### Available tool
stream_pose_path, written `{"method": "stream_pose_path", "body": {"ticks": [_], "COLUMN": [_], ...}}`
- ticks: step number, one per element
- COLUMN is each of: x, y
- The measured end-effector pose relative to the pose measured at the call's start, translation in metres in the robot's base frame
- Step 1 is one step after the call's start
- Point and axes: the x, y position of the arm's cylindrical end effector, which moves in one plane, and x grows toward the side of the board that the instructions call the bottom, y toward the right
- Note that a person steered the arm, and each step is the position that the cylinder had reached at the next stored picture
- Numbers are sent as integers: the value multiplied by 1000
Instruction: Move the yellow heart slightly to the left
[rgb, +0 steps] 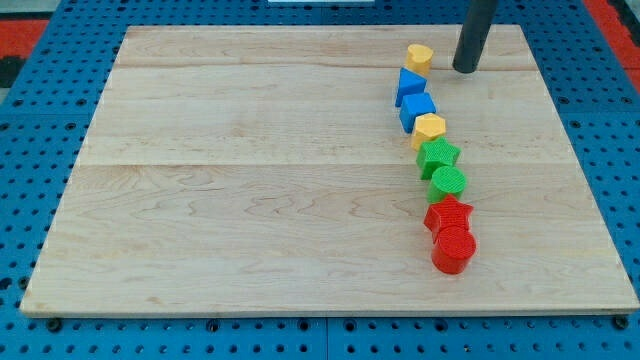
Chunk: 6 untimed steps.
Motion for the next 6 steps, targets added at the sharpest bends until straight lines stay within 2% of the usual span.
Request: {"method": "stream_pose_path", "body": {"ticks": [4, 5, 6], "x": [-17, -17, -17], "y": [-32, -30, 0]}}
